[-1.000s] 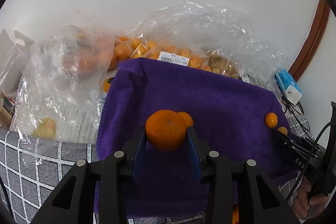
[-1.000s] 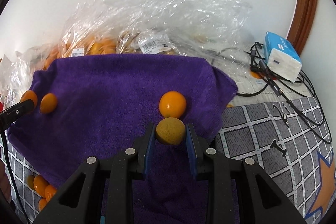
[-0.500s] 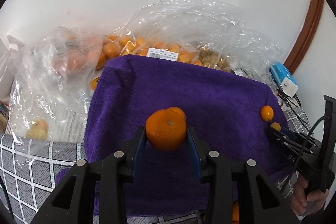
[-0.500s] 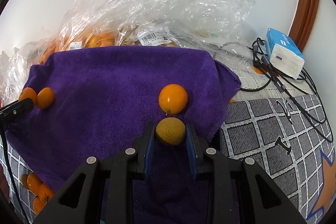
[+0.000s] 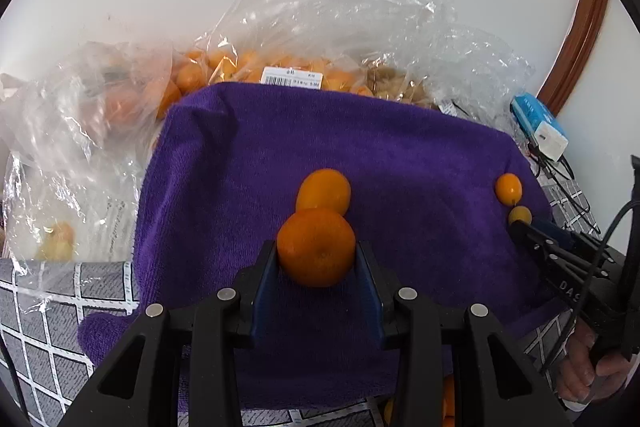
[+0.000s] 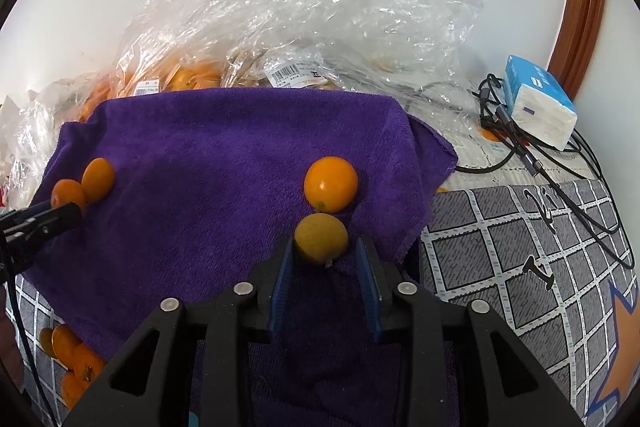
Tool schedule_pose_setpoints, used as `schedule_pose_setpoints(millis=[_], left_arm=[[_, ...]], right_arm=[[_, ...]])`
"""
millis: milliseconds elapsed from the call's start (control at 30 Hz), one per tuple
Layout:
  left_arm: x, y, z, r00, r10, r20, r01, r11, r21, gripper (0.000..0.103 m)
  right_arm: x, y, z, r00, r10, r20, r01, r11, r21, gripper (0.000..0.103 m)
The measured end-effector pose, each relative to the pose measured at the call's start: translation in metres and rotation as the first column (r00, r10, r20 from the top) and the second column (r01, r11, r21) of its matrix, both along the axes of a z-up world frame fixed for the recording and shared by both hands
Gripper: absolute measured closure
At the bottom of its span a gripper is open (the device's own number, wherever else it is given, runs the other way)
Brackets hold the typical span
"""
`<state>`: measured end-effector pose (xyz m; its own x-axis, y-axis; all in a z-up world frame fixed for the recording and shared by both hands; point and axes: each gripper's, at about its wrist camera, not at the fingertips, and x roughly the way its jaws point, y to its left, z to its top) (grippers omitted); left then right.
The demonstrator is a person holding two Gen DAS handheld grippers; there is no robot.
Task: Organize fruits
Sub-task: 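Lower the large orange onto the towel and open the left tool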
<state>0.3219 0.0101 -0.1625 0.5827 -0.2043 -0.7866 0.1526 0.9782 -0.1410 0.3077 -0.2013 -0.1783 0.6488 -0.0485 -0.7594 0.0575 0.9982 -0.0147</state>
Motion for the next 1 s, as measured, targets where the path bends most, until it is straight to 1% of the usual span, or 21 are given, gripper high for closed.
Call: schedule_pose_setpoints(millis=[100,267,333,367,400,433,500,667,867,1000], left_arm=[[0.001,0.0,-0.002,1.0,0.001,-0.014,-0.001,1.0,0.007,0.066],[-0.001,-0.002,-0.004,1.0,0.0,-0.017,0.0,1.0,0.017,0.066],[-0.001,-0.001,-0.003,1.0,0.004,-0.024,-0.003,1.0,0.009,0.066],[-0.001,-0.001,-0.002,1.0,0.002,-0.024,-0.002,1.0,0.004,0.066],[-0.001,-0.001,-0.001,1.0,-0.001,-0.024,0.001,1.0,-0.003,0.063],[-0.002,-0.001,0.0,1.0,-0.006,-0.022,0.005,1.0,-0.008,0.057],[-0.004,-0.001,0.004,1.0,-0.008,-0.011,0.008,1.0,-0.012,0.053],[-0.01,-0.002,0.018,1.0,-0.012,0.024,0.012,1.0,-0.018,0.05],[-0.02,0.001,0.041,0.998,0.001,0.064,0.0,1.0,-0.028,0.048],[-0.031,0.004,0.06,0.993,0.016,0.118,-0.012,0.999,-0.033,0.048]], right_arm=[[-0.004,0.0,0.003,1.0,0.002,0.01,-0.002,1.0,-0.001,0.061],[-0.013,0.004,0.007,1.0,0.014,0.018,-0.014,1.0,-0.019,0.055],[-0.018,0.004,0.009,1.0,0.013,0.025,-0.012,0.999,-0.03,0.048],[-0.022,0.005,0.011,0.999,0.006,0.034,-0.005,0.999,-0.037,0.047],[-0.025,0.004,0.012,0.999,0.009,0.039,-0.008,0.999,-0.031,0.046],[-0.028,0.003,0.013,0.999,0.01,0.043,-0.009,1.0,-0.026,0.046],[-0.033,0.001,0.016,0.999,0.01,0.047,-0.01,1.0,-0.011,0.046],[-0.044,-0.002,0.029,0.998,-0.009,0.068,0.01,1.0,-0.014,0.045],[-0.065,-0.008,0.053,0.993,-0.031,0.114,0.033,0.999,-0.014,0.045],[-0.081,-0.01,0.064,0.99,-0.034,0.137,0.039,0.998,-0.04,0.045]])
